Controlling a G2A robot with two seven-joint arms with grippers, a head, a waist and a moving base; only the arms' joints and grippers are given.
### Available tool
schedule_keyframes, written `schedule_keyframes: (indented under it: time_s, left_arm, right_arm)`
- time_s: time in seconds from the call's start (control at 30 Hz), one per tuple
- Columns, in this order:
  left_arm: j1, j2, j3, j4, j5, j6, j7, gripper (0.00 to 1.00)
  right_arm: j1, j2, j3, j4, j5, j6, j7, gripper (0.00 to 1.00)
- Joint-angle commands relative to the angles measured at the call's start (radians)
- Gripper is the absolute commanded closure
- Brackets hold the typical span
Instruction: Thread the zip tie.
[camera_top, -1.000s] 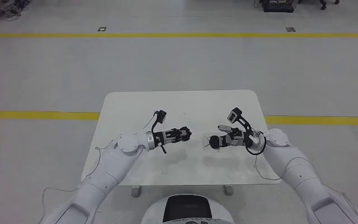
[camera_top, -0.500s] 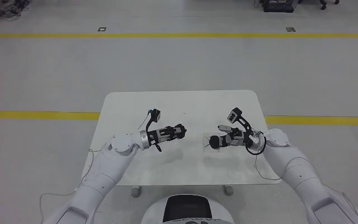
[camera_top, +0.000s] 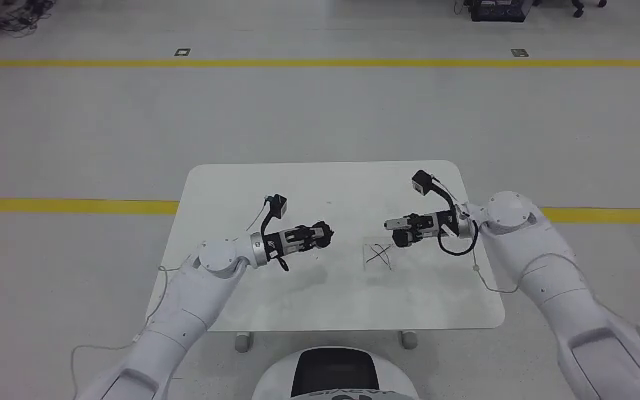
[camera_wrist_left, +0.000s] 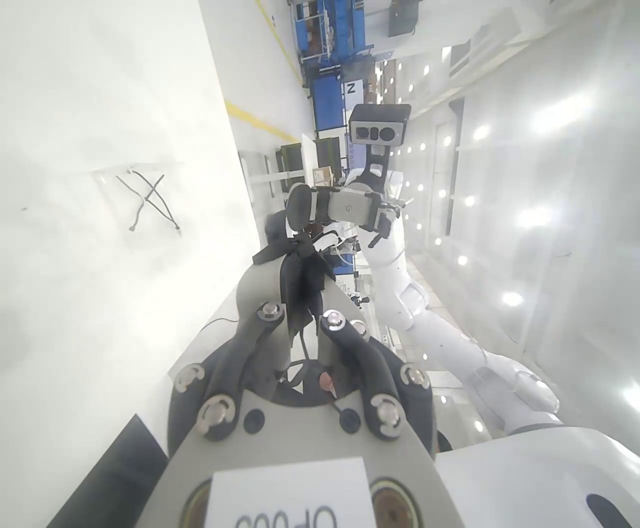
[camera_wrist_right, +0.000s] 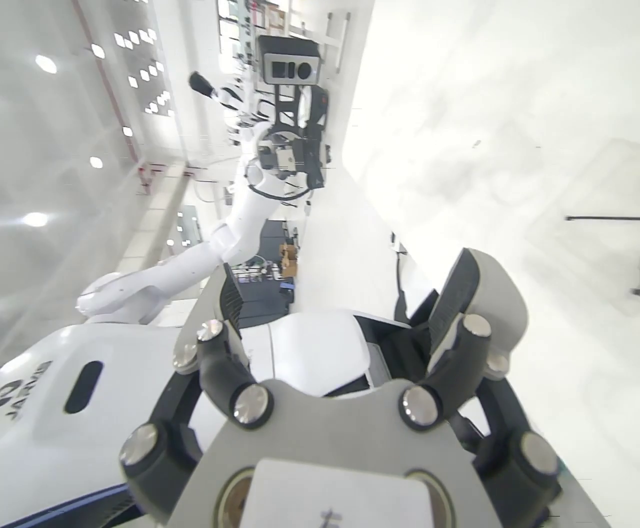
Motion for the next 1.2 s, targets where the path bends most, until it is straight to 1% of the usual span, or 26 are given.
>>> schedule_keyframes:
  time_s: [0.0,0.03,0.07,0.6,0.67,0.7,0.77,0.87,0.97,1.0,1.07,1.17]
  left_arm:
    - [0.0,0.0,0.0,0.0,0.0,0.0,0.0,1.0]
    - [0.0,0.0,0.0,0.0,0.0,0.0,0.0,1.0]
    - [0.0,0.0,0.0,0.0,0.0,0.0,0.0,1.0]
    - [0.0,0.0,0.0,0.0,0.0,0.0,0.0,1.0]
    - [0.0,0.0,0.0,0.0,0.0,0.0,0.0,1.0]
    - [0.0,0.0,0.0,0.0,0.0,0.0,0.0,1.0]
    - [0.0,0.0,0.0,0.0,0.0,0.0,0.0,1.0]
    - [0.0,0.0,0.0,0.0,0.0,0.0,0.0,1.0]
    - [0.0,0.0,0.0,0.0,0.0,0.0,0.0,1.0]
    - [0.0,0.0,0.0,0.0,0.0,0.0,0.0,1.0]
    - [0.0,0.0,0.0,0.0,0.0,0.0,0.0,1.0]
    - [0.0,0.0,0.0,0.0,0.0,0.0,0.0,1.0]
  right_arm:
    - [0.035,-0.002,-0.014,0.003,-0.102,0.0,0.002,0.0]
    - [0.047,-0.004,-0.03,-0.008,-0.15,0.0,0.007,0.0]
    - [0.052,-0.009,-0.046,-0.019,-0.153,0.0,0.031,0.0]
    - [0.052,-0.009,-0.046,-0.019,-0.153,0.0,0.031,0.0]
    - [0.045,-0.009,-0.05,-0.033,-0.165,0.0,0.017,0.0]
    - [0.053,-0.007,-0.054,-0.043,-0.189,0.0,0.031,0.0]
    - [0.067,-0.007,-0.079,-0.089,-0.236,0.0,0.031,0.0]
    - [0.101,-0.005,-0.136,-0.127,-0.339,0.0,0.031,0.0]
    - [0.129,-0.009,-0.184,-0.131,-0.377,0.0,0.031,0.0]
    - [0.143,-0.011,-0.204,-0.111,-0.39,0.0,0.031,0.0]
    - [0.168,-0.017,-0.247,-0.108,-0.435,0.0,0.031,0.0]
    - [0.198,-0.026,-0.297,-0.093,-0.447,0.0,0.025,0.0]
